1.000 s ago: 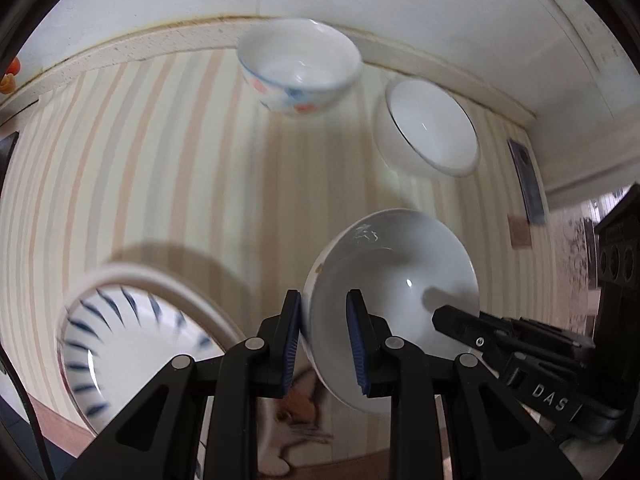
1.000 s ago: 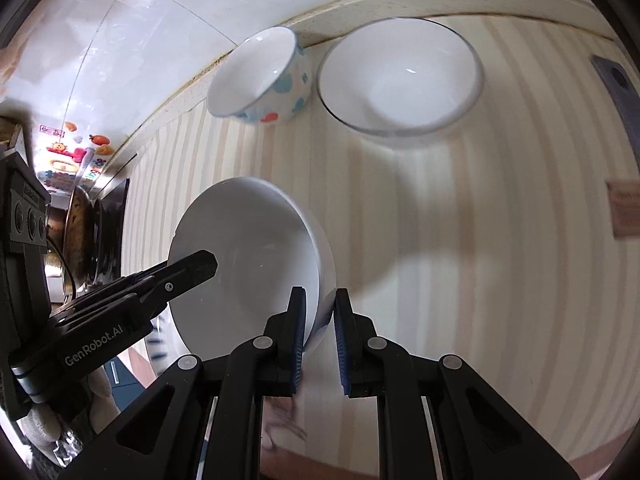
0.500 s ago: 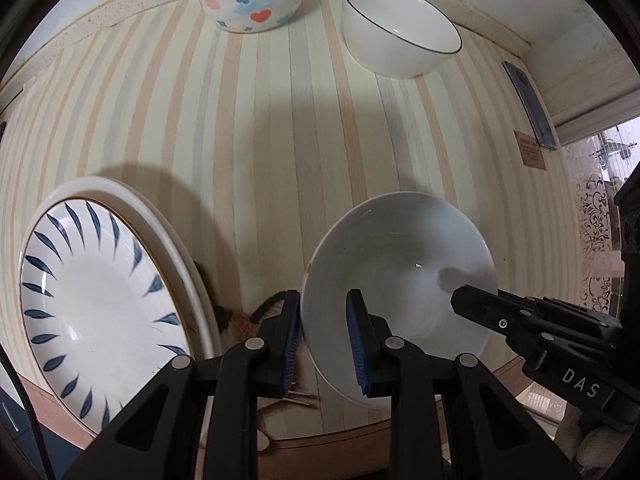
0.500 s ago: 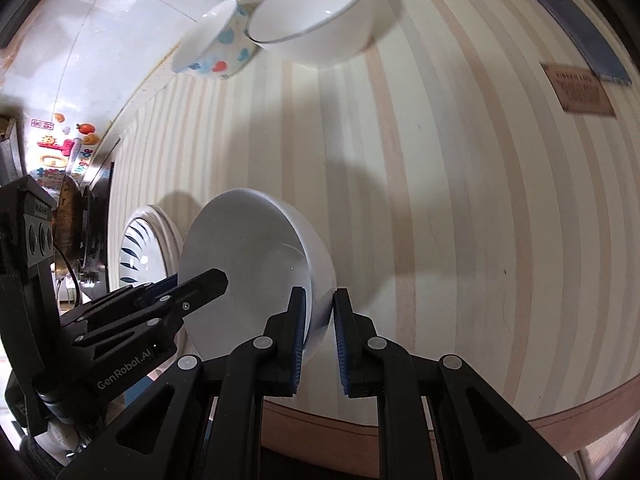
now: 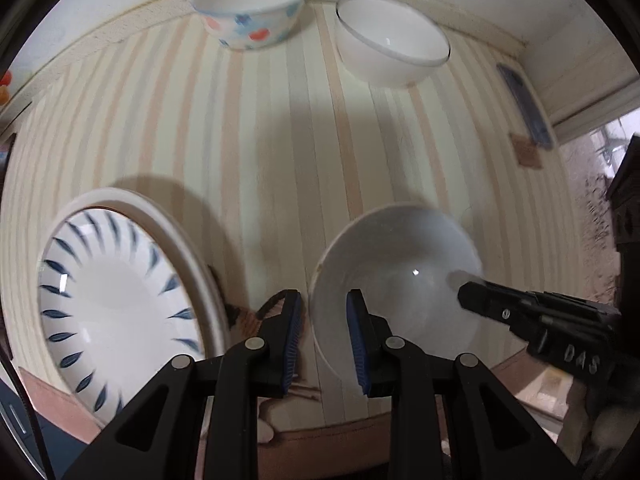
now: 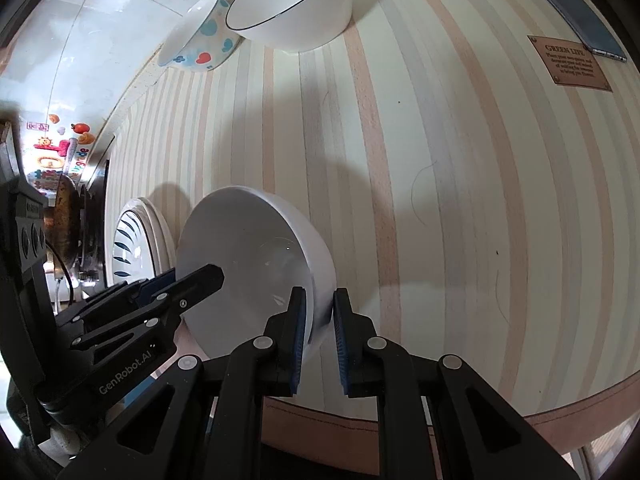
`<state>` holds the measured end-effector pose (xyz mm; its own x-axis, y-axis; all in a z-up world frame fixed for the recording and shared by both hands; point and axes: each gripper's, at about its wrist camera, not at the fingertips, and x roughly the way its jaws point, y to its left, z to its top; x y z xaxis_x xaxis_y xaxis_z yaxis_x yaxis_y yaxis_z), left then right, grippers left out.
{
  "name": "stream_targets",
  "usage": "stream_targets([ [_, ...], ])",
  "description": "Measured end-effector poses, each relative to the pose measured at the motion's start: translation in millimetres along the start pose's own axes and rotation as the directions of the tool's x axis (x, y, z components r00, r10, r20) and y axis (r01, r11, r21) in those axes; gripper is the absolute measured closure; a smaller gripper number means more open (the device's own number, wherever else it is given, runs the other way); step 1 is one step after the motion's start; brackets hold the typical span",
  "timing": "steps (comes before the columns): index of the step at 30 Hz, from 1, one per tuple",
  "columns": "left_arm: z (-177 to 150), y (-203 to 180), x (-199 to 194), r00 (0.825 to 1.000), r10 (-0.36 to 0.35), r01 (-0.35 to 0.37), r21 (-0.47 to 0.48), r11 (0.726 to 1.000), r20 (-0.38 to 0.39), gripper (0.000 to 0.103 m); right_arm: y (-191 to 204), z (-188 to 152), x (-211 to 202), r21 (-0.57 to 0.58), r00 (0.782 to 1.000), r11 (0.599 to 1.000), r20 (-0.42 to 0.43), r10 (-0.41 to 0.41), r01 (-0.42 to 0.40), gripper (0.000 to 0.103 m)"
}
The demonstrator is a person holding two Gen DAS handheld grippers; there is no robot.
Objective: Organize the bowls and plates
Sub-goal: 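Carry the plain white bowl with both tools and nest it into the black-rimmed bowl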
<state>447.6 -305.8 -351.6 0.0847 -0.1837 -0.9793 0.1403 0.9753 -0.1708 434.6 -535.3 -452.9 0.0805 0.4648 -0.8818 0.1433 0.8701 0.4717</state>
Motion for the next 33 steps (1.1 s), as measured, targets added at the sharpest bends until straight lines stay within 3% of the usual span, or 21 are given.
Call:
stream_targets([
  [4,19.1,4.9,-33.2,0.998,-0.012,0.014,-0.031,0.999,0.058,0.080,-4.0,11.8,-25.2,0.010,0.999,0.999,0.017,0.038,-0.038,0.087],
  [6,38.8,5.9,-43.3,0.996,-0.017,0.021,-0.046,0.999,0.092,0.073,-7.7,21.2,-44.0,0.014,0.998,0.999,0.042,0.044,-0.045,0.083],
  [7,48.7,6.6,-44.5,0.995,-0.024,0.029,-0.053,0.998,0.102,0.072,-8.8,27.4,-52.9,0.014,0.997,0.998,0.058,0.054,-0.054,0.078],
  [9,73.8,9.5,-42.2,0.993,-0.046,0.055,-0.080,0.995,0.106,0.072,-11.2,39.8,-65.8,0.020,0.993,0.997,0.086,0.075,-0.077,0.049],
  [11,98.5,9.7,-37.0,0.991,-0.077,0.089,-0.108,0.990,0.107,0.072,-15.7,61.5,-78.2,0.033,0.988,0.994,0.124,0.096,-0.101,0.041],
  [15,149.4,3.6,-21.2,0.989,-0.105,0.116,-0.119,0.986,0.101,0.072,-18.4,103.8,-84.7,0.039,0.984,0.993,0.149,0.101,-0.108,0.041],
  [20,188.9,-5.1,3.7,0.995,-0.070,0.077,-0.104,0.992,0.078,0.072,-22.2,156.4,-77.2,0.050,0.982,0.993,0.159,0.098,-0.107,0.041],
  [24,200.3,-8.2,25.8,0.999,-0.037,0.040,-0.090,0.995,0.039,0.072,-25.5,186.5,-62.8,0.058,0.987,0.995,0.146,0.069,-0.078,0.041],
  [33,208.4,-16.7,65.5,1.000,-0.006,0.004,-0.069,0.998,-0.027,0.072,-31.6,216.8,-22.8,0.072,0.996,0.996,0.074,0.053,-0.059,0.041],
])
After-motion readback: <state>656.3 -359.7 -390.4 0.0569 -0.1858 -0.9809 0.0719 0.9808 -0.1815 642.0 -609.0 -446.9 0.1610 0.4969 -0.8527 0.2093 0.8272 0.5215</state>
